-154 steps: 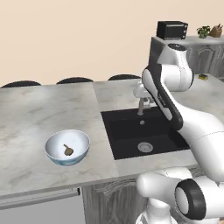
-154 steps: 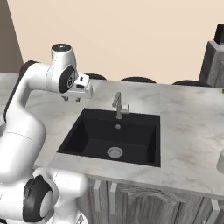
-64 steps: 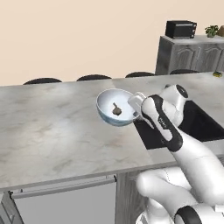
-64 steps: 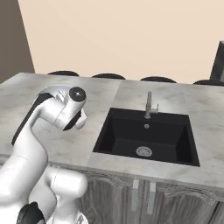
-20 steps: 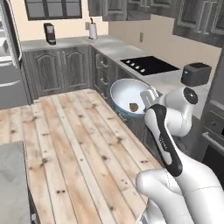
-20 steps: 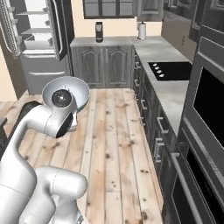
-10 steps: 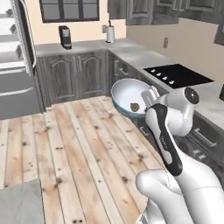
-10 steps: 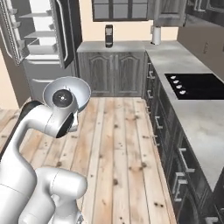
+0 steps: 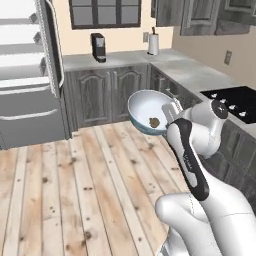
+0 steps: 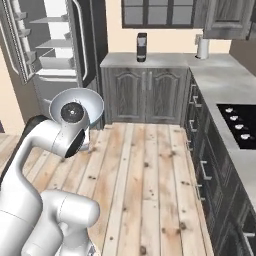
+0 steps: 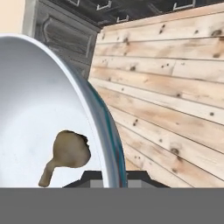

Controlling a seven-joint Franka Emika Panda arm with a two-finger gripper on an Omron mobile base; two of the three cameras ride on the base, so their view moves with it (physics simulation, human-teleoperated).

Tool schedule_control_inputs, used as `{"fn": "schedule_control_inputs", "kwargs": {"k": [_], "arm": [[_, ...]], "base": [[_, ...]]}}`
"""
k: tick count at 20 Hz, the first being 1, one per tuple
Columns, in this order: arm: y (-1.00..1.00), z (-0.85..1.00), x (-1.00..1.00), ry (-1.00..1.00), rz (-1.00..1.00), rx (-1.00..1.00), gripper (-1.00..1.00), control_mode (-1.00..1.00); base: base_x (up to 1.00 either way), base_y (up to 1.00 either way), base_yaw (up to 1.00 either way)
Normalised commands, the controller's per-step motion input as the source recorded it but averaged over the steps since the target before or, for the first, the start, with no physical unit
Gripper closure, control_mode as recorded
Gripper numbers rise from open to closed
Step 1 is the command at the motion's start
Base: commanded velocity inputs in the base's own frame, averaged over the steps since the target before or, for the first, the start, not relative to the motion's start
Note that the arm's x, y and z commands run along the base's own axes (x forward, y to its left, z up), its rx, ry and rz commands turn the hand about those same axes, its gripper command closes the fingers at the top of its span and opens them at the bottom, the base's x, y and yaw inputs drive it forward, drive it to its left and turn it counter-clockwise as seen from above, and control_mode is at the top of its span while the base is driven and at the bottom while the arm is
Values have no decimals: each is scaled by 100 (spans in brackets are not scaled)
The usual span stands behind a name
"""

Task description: Move the glass cup from next to the sink to the open cabinet. Then, move the bowl with the garlic to the fridge to clear the area for faucet cleaning.

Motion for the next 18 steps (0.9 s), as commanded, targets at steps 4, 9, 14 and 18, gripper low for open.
{"fn": "schedule_control_inputs", "kwargs": {"k": [4,9,14,18], "arm": [[0,0,0,0,0,0,100,100],[0,0,0,0,0,0,100,100],[0,0,0,0,0,0,100,100],[0,0,0,0,0,0,100,100]], "base": [[100,61,17],[100,78,13],[100,100,2],[97,100,0]]}}
